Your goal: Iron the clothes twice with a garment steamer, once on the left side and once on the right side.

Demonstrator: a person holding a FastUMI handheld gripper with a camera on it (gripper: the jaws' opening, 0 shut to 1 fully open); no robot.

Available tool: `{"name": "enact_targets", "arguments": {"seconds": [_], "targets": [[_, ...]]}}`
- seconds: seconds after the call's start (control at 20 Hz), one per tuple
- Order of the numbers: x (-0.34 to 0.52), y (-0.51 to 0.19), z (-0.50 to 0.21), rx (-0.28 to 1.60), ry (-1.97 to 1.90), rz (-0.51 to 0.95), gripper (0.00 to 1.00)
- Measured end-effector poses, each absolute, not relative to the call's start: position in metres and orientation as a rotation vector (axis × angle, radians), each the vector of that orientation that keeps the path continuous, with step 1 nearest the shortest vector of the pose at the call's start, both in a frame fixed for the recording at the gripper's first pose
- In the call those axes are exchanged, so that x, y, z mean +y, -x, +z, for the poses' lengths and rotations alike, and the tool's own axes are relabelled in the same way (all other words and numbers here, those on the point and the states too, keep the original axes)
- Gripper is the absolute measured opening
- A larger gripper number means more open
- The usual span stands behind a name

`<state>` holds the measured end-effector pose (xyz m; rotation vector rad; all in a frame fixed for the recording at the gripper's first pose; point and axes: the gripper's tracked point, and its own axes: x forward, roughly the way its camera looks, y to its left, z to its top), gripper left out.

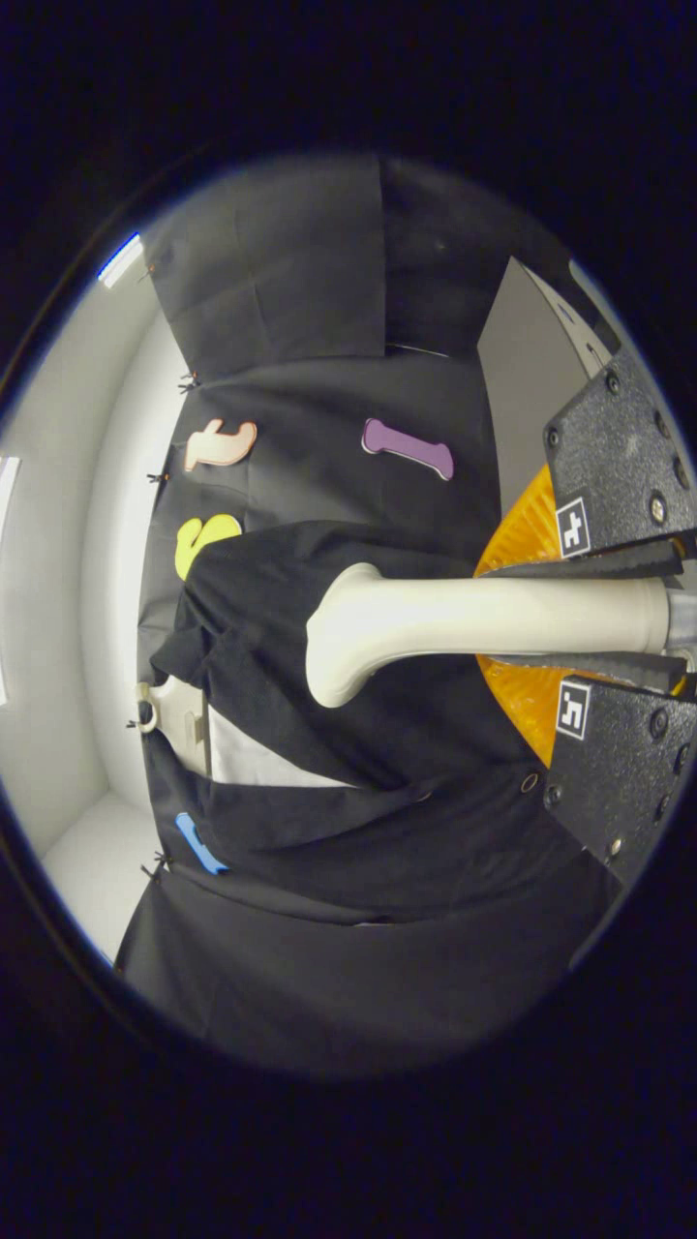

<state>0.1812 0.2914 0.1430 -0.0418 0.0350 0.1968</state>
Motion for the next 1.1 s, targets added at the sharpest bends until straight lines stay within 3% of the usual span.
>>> {"name": "enact_targets", "arguments": {"seconds": [1.1], "targets": [[0.31,-0.128,-0.02,0.236,0.196,0.242,0.33]]}}
